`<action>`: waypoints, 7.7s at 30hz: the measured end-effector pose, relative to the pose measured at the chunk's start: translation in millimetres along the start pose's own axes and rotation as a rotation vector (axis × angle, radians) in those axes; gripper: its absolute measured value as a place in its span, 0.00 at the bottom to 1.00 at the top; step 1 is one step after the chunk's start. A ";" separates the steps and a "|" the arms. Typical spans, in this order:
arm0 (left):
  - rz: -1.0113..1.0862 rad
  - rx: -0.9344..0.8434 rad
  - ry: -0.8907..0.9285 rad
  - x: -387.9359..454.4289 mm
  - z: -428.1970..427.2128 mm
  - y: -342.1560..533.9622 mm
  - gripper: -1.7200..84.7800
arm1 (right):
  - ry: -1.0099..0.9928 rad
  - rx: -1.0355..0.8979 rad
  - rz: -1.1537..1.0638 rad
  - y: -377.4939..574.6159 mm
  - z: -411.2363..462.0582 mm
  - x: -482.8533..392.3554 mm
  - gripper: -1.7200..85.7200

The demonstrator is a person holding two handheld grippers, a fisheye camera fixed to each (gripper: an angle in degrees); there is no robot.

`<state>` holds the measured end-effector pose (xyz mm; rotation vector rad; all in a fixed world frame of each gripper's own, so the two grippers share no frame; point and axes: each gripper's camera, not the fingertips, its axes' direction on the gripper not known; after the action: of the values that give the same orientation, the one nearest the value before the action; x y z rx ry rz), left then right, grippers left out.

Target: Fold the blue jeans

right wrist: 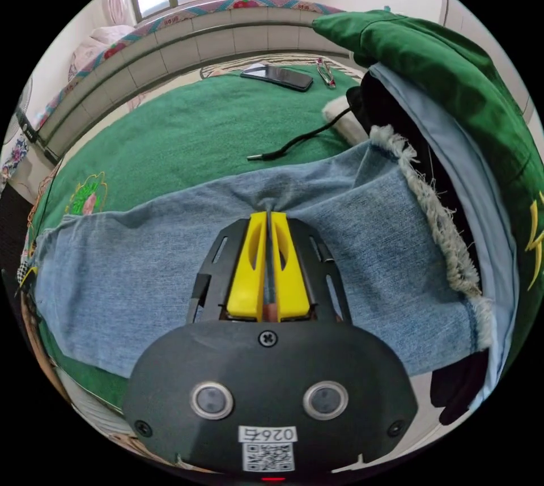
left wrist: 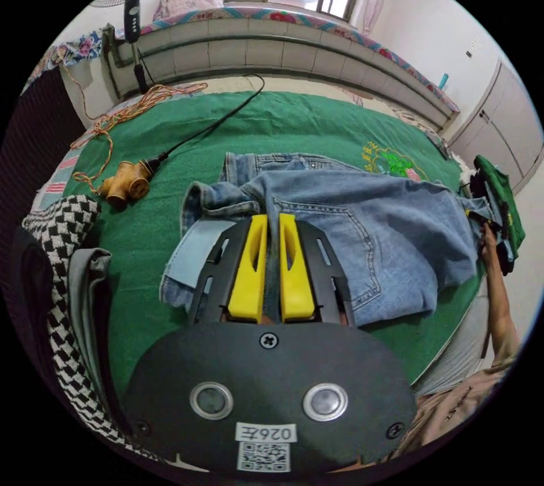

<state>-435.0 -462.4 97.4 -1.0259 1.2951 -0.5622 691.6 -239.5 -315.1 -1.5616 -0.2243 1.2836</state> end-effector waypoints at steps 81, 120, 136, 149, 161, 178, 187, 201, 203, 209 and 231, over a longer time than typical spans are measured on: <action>-0.086 -0.232 -0.007 -128.9 41.0 -79.3 0.05 | 0.075 0.025 -0.066 -64.8 -45.6 -47.4 0.04; -0.044 -0.075 -0.156 -88.1 168.9 24.9 0.01 | 0.295 -0.133 -0.313 -130.9 96.0 -115.2 0.01; 0.184 0.258 0.269 35.5 144.7 45.6 0.04 | 0.005 0.105 -0.145 -172.4 32.5 -93.1 0.02; 0.599 -0.223 0.499 307.6 420.9 -58.5 0.01 | -0.376 0.149 -0.424 -173.1 38.2 -55.5 0.00; 0.577 -0.126 0.286 291.3 396.4 7.4 0.01 | -0.169 0.361 -0.194 -101.5 -19.1 -29.0 0.05; 0.449 0.299 0.204 148.7 136.6 52.9 0.01 | 0.001 0.593 -0.328 14.8 -145.3 -69.3 0.01; -0.030 0.337 -0.188 -43.9 -46.4 236.2 0.03 | -0.252 0.393 -0.307 137.5 -187.7 -58.5 0.02; -0.549 0.373 0.209 -196.0 -115.1 338.4 0.33 | -0.155 0.005 -0.238 82.9 -111.6 -59.0 0.13; -0.537 0.335 0.205 -200.7 -127.0 325.7 0.33 | -0.294 0.001 -0.179 86.2 -109.4 -33.5 0.10; -0.523 0.203 0.359 -218.3 -139.7 280.2 0.27 | -0.369 0.001 -0.133 100.3 -117.1 12.3 0.04; -0.645 0.565 0.770 -271.5 -205.8 198.7 0.08 | -0.763 0.542 0.305 148.1 -218.6 138.1 0.00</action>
<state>-732.8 -204.8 75.4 -0.7400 1.2978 -1.8381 857.1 -336.3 -543.3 -0.6130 -0.0960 1.9498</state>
